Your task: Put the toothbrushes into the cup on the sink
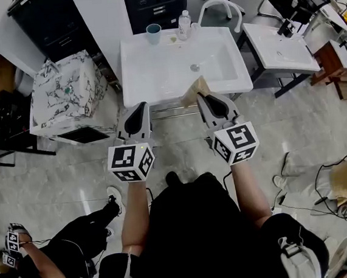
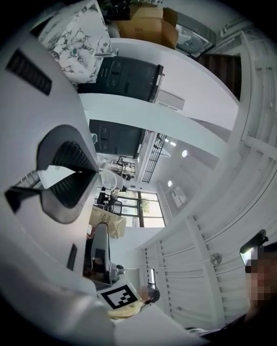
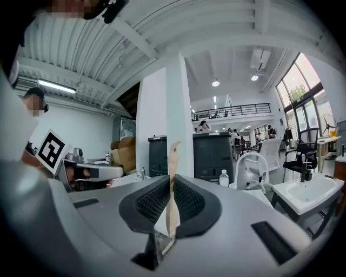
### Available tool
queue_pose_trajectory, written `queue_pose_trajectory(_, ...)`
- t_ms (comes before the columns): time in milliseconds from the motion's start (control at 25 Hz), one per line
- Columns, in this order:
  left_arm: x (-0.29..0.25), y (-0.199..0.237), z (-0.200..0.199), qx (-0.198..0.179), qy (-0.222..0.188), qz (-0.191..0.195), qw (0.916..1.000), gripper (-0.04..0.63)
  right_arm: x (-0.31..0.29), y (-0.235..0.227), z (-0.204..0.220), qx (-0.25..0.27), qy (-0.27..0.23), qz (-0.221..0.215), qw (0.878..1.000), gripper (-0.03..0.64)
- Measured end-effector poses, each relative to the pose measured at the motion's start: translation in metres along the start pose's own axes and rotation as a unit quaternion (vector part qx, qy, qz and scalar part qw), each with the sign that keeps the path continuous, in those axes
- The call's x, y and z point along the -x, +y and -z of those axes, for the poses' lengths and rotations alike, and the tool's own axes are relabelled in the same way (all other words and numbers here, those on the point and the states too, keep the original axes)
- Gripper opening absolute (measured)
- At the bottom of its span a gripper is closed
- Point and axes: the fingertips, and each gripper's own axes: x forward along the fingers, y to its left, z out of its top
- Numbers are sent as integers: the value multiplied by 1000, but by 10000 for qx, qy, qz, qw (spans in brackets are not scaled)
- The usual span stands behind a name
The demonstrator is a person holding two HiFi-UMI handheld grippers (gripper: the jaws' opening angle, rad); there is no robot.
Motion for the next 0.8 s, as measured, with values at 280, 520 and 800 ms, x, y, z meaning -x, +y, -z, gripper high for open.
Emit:
queue_pose_trajectory(280, 0, 5, 13, 76, 113, 62, 9999, 15, 4, 5, 8, -90, 45, -19, 9999, 44)
queue_pose_trajectory(520, -14, 5, 24, 139, 244, 123, 9995, 15, -3, -4, 17, -172, 155, 7, 9997, 44)
queue_pose_trajectory(800, -44, 10, 24, 96, 372, 13, 9993, 15, -31, -24, 17, -268, 164, -206, 9993, 44)
